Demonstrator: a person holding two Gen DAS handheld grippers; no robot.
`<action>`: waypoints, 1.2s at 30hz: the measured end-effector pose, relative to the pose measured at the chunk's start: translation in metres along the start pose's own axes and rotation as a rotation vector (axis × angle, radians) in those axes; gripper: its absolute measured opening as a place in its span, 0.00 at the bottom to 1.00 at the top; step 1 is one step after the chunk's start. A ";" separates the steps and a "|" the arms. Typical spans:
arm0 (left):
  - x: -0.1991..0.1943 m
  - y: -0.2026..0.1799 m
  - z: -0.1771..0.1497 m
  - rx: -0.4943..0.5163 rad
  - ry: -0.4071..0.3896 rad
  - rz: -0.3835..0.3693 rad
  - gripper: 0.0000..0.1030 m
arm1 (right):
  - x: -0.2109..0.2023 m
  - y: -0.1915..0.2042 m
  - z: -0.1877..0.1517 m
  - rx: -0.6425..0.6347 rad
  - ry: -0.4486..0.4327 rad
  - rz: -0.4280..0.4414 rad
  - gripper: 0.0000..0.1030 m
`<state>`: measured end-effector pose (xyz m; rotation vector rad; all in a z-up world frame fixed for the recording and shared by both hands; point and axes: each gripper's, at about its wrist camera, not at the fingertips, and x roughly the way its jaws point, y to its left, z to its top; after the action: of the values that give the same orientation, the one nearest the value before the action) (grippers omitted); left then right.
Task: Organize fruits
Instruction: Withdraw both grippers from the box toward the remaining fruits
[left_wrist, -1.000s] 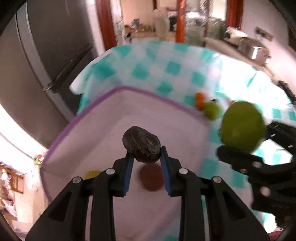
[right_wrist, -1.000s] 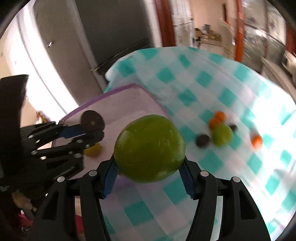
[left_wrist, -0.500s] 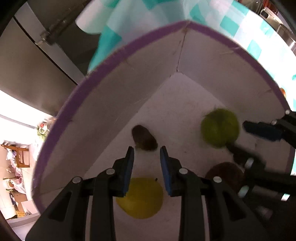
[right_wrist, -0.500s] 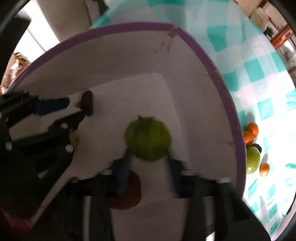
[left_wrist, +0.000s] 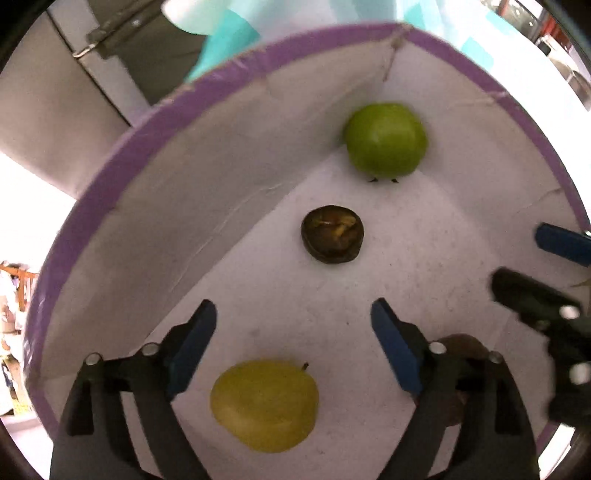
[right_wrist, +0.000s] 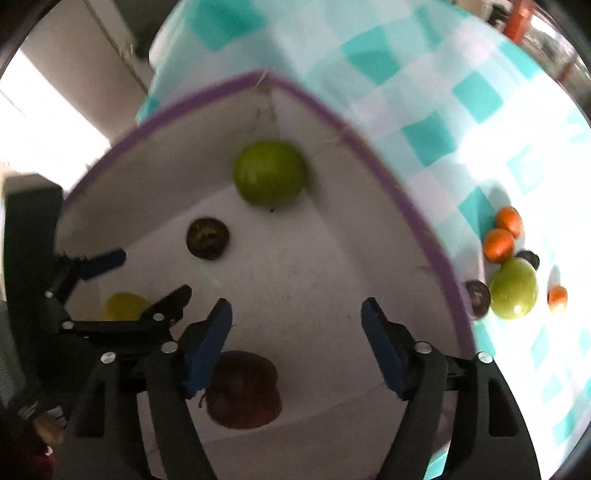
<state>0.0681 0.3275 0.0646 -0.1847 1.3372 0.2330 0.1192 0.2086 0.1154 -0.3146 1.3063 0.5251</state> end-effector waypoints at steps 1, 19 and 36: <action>-0.005 0.000 -0.003 -0.011 -0.011 0.009 0.91 | -0.009 -0.003 -0.006 0.007 -0.030 0.015 0.72; -0.184 -0.115 -0.099 -0.108 -0.533 -0.213 0.98 | -0.117 -0.172 -0.202 0.255 -0.451 0.030 0.84; -0.050 -0.338 -0.084 0.483 -0.224 -0.135 0.98 | -0.055 -0.305 -0.278 0.559 -0.172 -0.172 0.79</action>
<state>0.0708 -0.0234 0.0949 0.1556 1.1168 -0.1813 0.0416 -0.1987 0.0794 0.0833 1.1907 0.0287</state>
